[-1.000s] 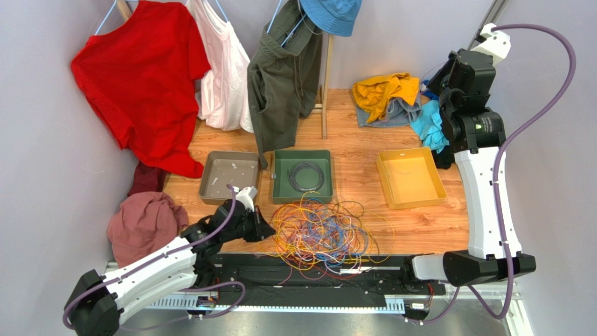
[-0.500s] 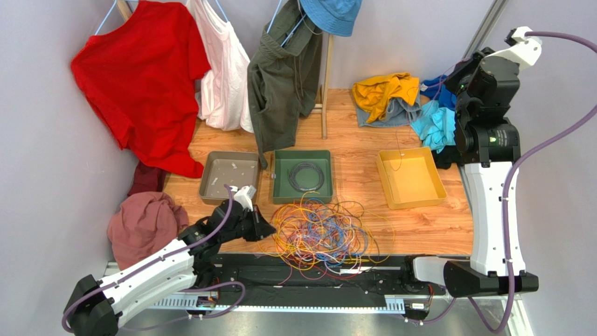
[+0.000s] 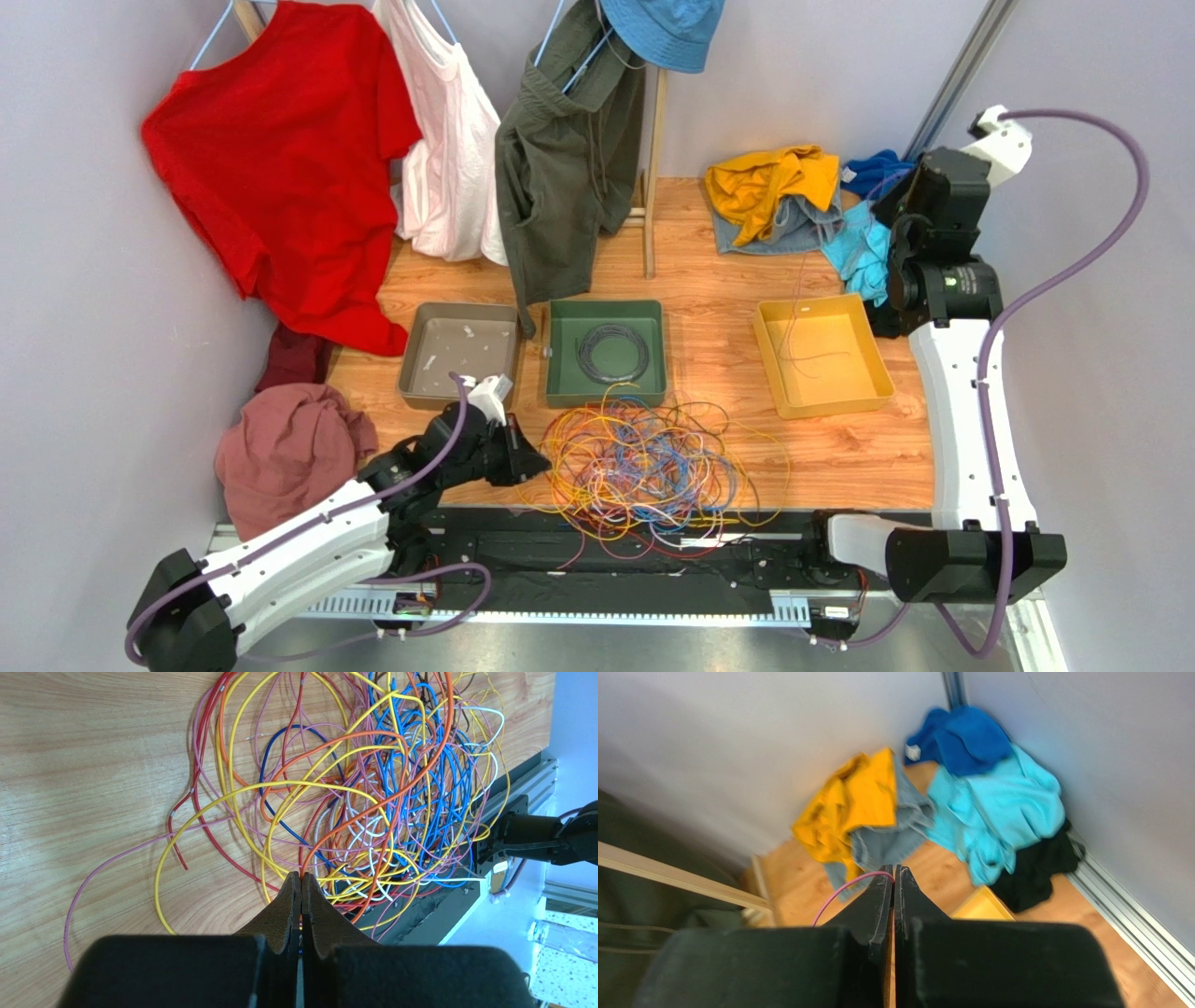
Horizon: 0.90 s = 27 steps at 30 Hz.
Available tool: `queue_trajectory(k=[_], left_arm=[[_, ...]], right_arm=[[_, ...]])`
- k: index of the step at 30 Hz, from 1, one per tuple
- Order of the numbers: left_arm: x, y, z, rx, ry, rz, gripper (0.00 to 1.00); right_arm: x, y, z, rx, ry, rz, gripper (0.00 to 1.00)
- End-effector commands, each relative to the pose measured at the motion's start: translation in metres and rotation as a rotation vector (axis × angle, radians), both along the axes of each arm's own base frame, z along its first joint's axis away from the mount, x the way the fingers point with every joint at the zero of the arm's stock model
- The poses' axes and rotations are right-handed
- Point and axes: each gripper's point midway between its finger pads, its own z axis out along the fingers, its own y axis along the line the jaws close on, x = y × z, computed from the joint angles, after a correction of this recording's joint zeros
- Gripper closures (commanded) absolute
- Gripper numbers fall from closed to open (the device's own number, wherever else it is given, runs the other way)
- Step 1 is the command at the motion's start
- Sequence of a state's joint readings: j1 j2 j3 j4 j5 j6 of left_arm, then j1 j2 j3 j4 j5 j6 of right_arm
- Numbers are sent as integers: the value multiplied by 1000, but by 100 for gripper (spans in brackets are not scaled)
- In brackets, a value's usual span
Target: Untangle the cables
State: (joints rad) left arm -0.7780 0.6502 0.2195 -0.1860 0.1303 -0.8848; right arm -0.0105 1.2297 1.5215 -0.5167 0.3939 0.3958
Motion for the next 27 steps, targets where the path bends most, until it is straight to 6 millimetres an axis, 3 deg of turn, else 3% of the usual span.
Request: queue_trajectory(k=[1, 4, 7, 8, 11, 12, 14, 19, 20, 21, 23, 26, 27], left_arm=[[3, -5, 3, -24, -16, -8, 100], [2, -5, 0, -24, -8, -7, 100], [2, -4, -2, -23, -7, -5, 100], [2, -4, -2, -24, -7, -3, 100], [4, -6, 1, -33, -16, -1, 100], [4, -6, 1, -33, -16, -1, 100], [5, -7, 5, -39, -23, -2, 100], [4, -6, 8, -39, -28, -6, 100], [4, -5, 9, -42, -29, -3, 100], [4, -5, 10, -44, -31, 0, 100], [3, -4, 14, -53, -39, 2, 100], [3, -1, 20, -54, -54, 9, 100], [5, 1, 21, -47, -64, 16, 100]], right_arm=[[-4, -16, -28, 10, 3, -50, 100], [1, -25, -59, 33, 59, -68, 100], [5, -26, -104, 58, 155, -66, 100], [5, -24, -125, 71, 197, -58, 100], [1, -14, -155, 143, 237, -36, 100], [-3, -10, -177, 164, 269, -27, 100], [-4, 1, -190, 214, 269, 11, 100], [-10, 12, -243, 253, 418, 53, 100], [-12, 17, -254, 256, 468, 79, 95], [-14, 16, -267, 265, 531, 69, 73], [-15, 17, -270, 277, 577, 68, 56], [-15, 23, -252, 287, 522, 77, 34], [-17, 27, -235, 289, 470, 88, 9]])
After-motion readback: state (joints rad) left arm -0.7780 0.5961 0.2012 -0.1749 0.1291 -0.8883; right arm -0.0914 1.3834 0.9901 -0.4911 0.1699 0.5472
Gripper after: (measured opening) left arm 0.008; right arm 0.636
